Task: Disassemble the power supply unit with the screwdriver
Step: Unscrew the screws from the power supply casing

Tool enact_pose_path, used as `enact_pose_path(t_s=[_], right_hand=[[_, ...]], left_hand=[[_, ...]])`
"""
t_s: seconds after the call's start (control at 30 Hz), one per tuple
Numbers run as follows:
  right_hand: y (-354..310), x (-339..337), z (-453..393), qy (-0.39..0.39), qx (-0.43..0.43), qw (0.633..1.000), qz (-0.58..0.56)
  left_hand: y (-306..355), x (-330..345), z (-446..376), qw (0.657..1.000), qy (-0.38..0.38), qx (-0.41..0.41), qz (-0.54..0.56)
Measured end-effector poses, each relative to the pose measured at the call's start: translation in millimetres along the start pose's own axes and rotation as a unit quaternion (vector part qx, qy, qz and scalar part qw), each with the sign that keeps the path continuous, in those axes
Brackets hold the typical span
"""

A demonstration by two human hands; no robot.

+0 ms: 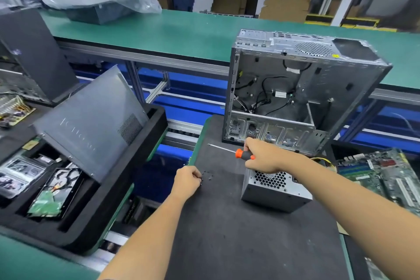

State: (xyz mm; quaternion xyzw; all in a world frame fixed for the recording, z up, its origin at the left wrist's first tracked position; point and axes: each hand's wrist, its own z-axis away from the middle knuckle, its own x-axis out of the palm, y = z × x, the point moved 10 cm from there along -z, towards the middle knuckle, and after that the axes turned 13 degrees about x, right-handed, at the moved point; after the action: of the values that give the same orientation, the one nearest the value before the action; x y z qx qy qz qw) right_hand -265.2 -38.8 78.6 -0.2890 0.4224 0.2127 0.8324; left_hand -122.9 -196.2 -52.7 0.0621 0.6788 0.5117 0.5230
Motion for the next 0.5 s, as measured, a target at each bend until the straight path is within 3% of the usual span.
enact_pose_path(t_s=[0.5], right_hand=[[0.5,-2.5,5.1,-0.009,0.002,1.0,-0.012]], left_hand=[[5.9,6.3,-5.7,0.999,-0.029,0.009,-0.025]])
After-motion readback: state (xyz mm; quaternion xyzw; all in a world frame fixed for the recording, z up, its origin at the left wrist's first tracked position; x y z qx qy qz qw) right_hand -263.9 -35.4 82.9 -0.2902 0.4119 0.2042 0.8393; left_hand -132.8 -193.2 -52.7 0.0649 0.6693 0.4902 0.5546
